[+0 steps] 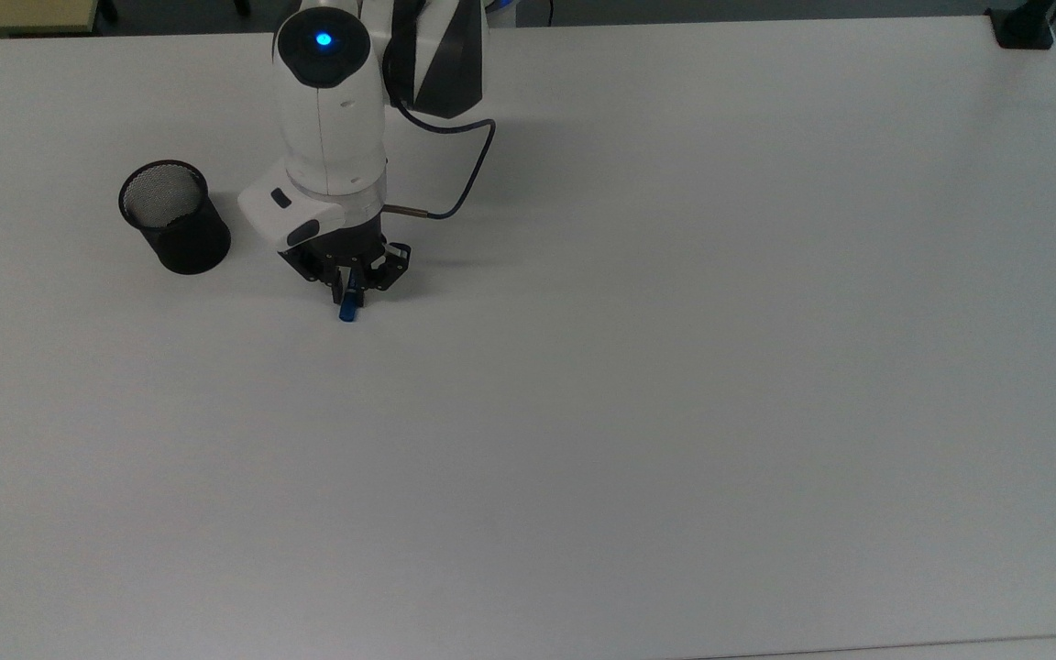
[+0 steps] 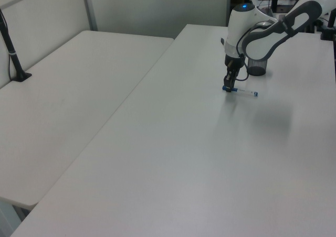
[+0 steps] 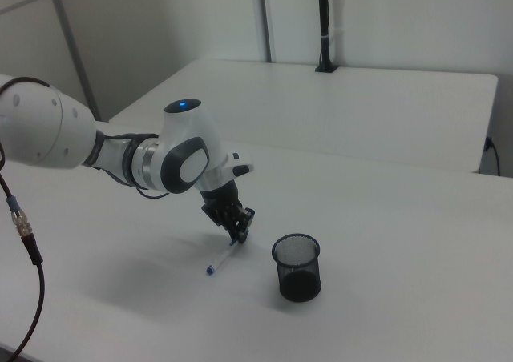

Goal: Insert the marker
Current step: 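Lift the marker and carry it over the black mesh pen cup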

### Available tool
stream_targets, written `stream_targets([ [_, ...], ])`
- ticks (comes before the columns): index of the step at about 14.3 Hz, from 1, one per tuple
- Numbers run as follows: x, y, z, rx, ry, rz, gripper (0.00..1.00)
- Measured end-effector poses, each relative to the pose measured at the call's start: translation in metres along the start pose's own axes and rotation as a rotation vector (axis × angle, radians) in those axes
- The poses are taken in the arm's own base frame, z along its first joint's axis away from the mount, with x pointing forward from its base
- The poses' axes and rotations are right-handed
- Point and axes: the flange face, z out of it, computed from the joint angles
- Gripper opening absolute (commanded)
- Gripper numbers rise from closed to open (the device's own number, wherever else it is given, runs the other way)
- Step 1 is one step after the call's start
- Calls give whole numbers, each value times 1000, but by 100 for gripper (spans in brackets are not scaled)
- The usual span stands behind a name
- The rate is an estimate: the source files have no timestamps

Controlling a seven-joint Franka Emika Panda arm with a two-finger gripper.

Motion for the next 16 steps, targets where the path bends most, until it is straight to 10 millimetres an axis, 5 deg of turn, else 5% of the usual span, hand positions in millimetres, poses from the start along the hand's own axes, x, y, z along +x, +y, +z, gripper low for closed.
stream_targets([
  [3,7,0,-9,-1,22,1,8],
  [8,25,31,-87,-4,161,54,8],
  [12,4,111,-192,-29,320,93,8],
  [16,-40,169,-211,0,352,-16,8],
])
